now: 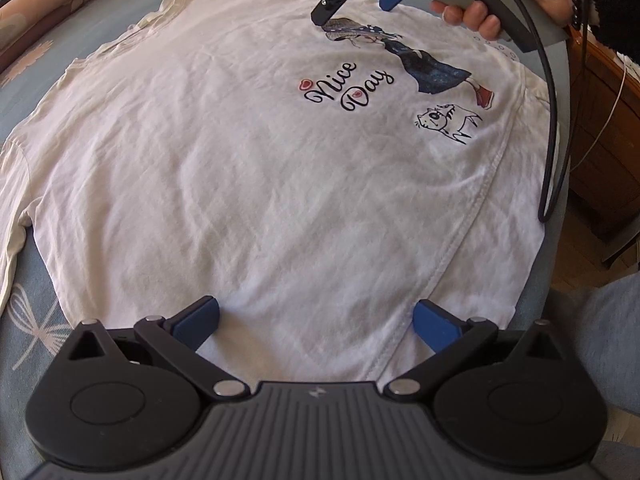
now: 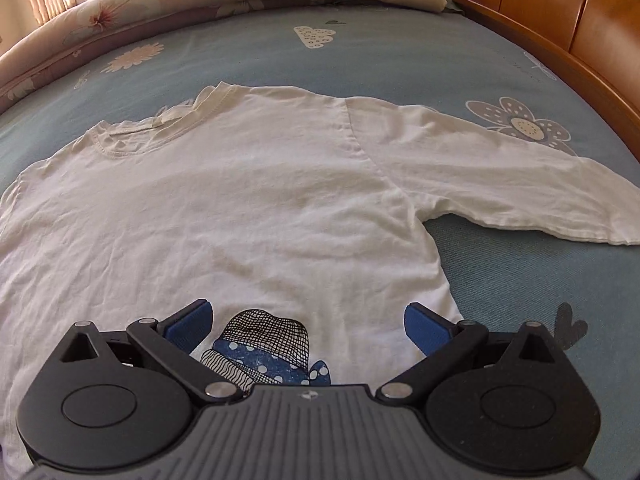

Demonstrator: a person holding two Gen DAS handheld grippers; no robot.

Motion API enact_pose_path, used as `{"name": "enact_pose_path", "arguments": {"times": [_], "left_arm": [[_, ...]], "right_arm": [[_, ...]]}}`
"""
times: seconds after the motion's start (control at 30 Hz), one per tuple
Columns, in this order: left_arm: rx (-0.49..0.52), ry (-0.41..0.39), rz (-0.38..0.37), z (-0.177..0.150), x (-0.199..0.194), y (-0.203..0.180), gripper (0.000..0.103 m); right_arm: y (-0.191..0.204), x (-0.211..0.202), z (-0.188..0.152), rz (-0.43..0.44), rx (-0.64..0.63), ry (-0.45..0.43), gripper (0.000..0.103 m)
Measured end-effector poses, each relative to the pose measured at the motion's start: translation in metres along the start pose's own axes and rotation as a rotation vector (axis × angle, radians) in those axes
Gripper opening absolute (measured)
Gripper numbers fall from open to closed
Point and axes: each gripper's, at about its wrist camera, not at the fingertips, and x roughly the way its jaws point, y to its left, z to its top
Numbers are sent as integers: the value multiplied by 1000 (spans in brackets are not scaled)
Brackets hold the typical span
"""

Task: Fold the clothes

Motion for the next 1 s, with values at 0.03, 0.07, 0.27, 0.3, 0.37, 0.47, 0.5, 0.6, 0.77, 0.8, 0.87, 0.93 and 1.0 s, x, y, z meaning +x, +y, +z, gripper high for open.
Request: {"name": "enact_pose_path", "arguments": {"times": [0.03, 0.07, 0.27, 0.3, 0.37, 0.47, 0.5, 0.6, 0.77, 0.8, 0.87, 0.93, 1.0], "left_arm": [[-6, 0, 1, 0, 0, 0, 103], [-21, 1, 3, -1, -1, 1, 103], [-156, 31, 30, -11, -10, 10, 102], [-177, 36, 34, -10, -13, 13, 102], [-210, -12, 54, -5, -23, 22, 102], [-249, -98, 128, 9, -31, 48, 102], [-272, -115, 144, 16, -27, 60, 102], [-333, -148, 197, 30, -9, 91, 102], [-438, -93, 216, 20, 8, 123, 102], [-466, -84, 230, 12, 4, 125, 102], [-484, -83, 247, 5, -9, 125, 102], [-479, -111, 259, 8, -22, 122, 102], [-479, -157, 181, 22, -29, 121, 102]], "right_arm": [[-4, 0, -5, -13, -4, 15, 103], [-8, -1, -11, -30, -13, 26, 103], [-38, -18, -49, -10, -5, 63, 103], [-36, -19, -51, -15, -24, 65, 103], [-33, -18, -51, -29, -26, 67, 103], [-32, -16, -51, -43, -2, 63, 103], [-31, -16, -52, -48, 2, 56, 103], [-31, -17, -54, -55, 7, 43, 103], [-32, -16, -51, -47, 5, 57, 103], [-32, -16, -51, -45, 5, 57, 103], [-33, -16, -51, -44, 5, 55, 103], [-32, -17, -53, -48, 5, 44, 103], [-31, -17, -55, -51, 7, 31, 103]]}}
